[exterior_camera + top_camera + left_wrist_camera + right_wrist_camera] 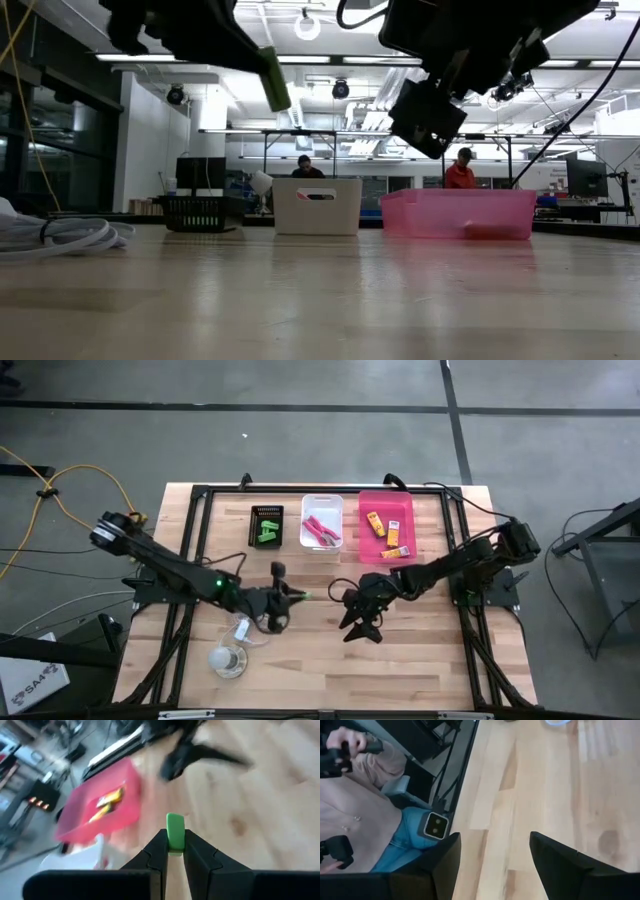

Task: Pick & Place School Supplies
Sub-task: Put the eraser into the black bin

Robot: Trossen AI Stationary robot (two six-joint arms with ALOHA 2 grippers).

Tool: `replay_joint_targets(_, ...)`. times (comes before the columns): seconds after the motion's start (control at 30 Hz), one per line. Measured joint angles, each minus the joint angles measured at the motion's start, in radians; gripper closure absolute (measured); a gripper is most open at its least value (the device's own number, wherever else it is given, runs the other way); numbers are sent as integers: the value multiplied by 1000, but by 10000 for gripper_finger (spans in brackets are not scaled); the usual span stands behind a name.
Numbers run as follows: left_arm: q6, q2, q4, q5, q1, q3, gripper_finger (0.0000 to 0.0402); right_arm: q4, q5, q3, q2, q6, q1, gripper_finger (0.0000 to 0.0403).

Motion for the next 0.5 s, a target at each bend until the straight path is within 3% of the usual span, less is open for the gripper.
replay_joint_targets(0.2,-21,-62,-138,-97,77,0,362,-2,6,0,0,44,27,176)
replay_joint_targets(0.5,-60,-93,-282,-104,269,0,362,-4,54,0,0,52,76,176)
